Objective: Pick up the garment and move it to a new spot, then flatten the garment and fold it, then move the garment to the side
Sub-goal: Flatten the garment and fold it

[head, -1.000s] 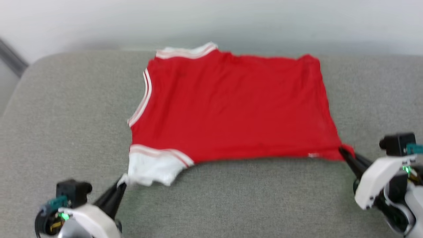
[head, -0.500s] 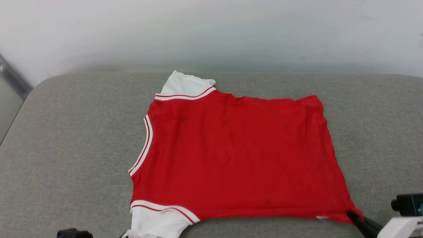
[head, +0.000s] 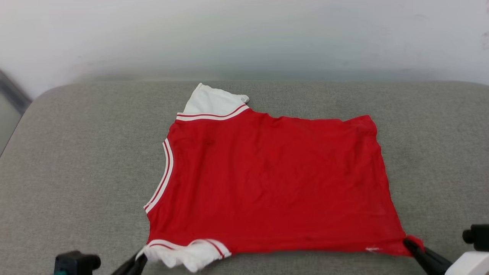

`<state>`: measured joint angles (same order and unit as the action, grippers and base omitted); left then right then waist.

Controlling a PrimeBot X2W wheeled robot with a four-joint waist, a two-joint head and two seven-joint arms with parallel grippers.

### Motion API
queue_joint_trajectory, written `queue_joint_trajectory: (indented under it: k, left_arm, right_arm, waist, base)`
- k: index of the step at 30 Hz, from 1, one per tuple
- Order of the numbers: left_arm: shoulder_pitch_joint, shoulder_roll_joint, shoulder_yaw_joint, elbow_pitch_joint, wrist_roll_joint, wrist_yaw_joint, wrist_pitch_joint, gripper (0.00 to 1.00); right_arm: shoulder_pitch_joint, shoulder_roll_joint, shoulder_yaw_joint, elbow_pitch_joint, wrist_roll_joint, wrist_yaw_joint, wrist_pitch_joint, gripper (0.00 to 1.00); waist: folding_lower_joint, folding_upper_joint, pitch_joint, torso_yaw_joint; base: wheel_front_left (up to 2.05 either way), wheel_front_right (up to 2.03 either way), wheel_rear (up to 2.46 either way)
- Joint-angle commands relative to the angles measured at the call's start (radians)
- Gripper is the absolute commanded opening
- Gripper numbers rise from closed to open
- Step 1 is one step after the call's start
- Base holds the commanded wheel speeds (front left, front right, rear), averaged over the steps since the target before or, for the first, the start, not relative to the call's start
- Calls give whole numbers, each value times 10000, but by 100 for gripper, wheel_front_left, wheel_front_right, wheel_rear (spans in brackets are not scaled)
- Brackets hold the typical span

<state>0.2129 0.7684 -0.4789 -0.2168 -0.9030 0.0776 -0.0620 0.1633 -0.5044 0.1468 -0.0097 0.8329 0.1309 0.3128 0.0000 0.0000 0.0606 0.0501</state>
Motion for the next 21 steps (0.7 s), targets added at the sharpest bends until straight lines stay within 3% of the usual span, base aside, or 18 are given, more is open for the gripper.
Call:
queue_joint_trajectory:
  k: [1,8,21]
  left_arm:
    - [-402,-60,107,-44,139,-46,-106,0]
    - [-1813,-344,545,175,202,-86,-285,0]
    - [-4424,-561,157,2214,889,-765,241,0]
  right_arm:
    - [-229,158,-233,-244,-29,-4,144,0]
    - [-1073,643,-805,-806,-242,-4,892,0]
    - [-3439,762,-347,282,-1493,-4,1743,0]
  waist:
    - [0,0,121,-11]
    - [0,0,885,-177]
    - [0,0,2366,-344]
  base:
    - [0,0,0]
    - [0,0,0]
    - [0,0,0]
